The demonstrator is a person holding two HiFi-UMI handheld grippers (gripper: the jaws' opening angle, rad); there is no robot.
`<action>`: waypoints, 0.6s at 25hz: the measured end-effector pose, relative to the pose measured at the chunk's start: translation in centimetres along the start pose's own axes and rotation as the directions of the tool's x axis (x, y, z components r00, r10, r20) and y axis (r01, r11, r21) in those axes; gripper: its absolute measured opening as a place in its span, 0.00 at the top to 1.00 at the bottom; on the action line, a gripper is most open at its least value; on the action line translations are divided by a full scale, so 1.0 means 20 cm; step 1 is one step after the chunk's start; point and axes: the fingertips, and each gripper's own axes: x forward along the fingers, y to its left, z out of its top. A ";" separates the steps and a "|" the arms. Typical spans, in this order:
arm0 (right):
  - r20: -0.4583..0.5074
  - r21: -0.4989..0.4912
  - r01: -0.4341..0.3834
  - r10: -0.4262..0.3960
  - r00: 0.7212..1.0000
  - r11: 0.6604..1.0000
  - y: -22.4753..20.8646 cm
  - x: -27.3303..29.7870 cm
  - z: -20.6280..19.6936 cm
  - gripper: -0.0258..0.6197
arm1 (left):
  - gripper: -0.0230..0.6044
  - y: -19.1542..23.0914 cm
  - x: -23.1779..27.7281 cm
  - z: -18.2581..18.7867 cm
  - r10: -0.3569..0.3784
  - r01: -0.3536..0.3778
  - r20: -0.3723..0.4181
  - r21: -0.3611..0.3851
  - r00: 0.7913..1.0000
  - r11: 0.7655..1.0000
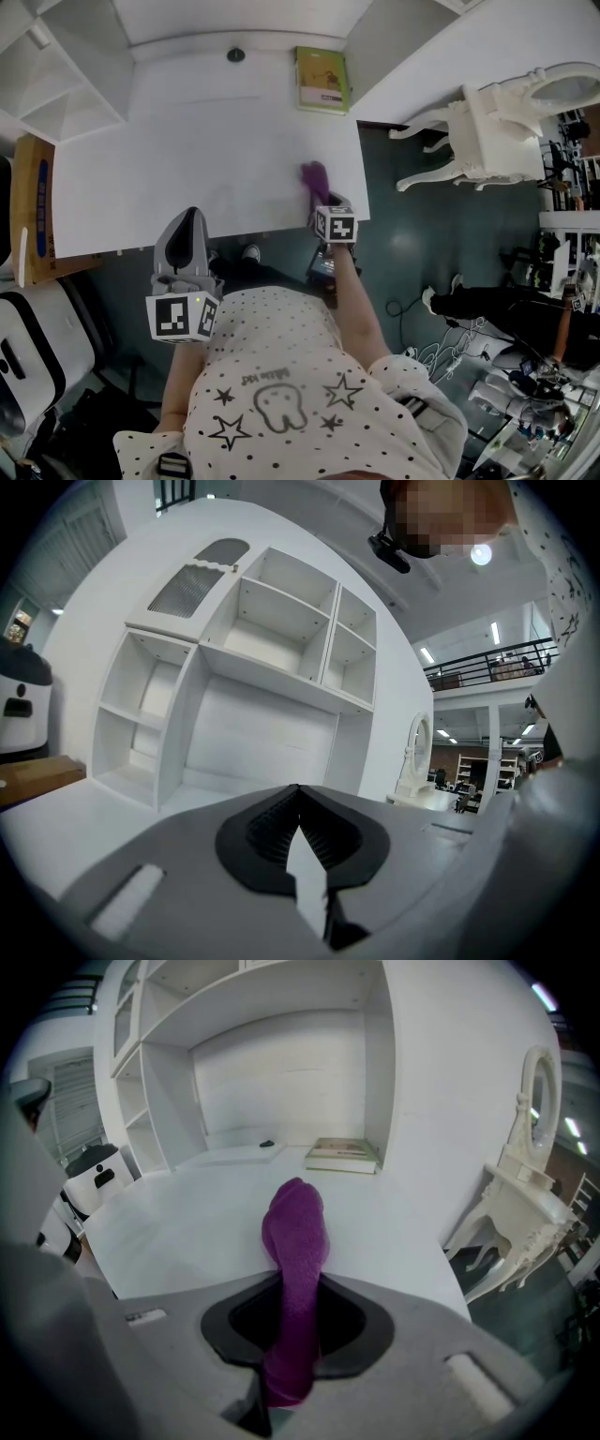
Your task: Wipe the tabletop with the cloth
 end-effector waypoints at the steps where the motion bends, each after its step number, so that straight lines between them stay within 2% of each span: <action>1: -0.001 -0.001 0.003 -0.003 1.000 1.000 -0.01 0.00 0.00 0.85 | 0.97 0.00 0.00 0.00 0.000 0.000 0.000 0.000 1.000 1.000; 15: -0.008 -0.001 0.028 -0.028 1.000 1.000 -0.12 -0.01 0.00 0.85 | 0.97 -0.01 0.04 0.02 -0.013 0.013 -0.001 0.001 1.000 1.000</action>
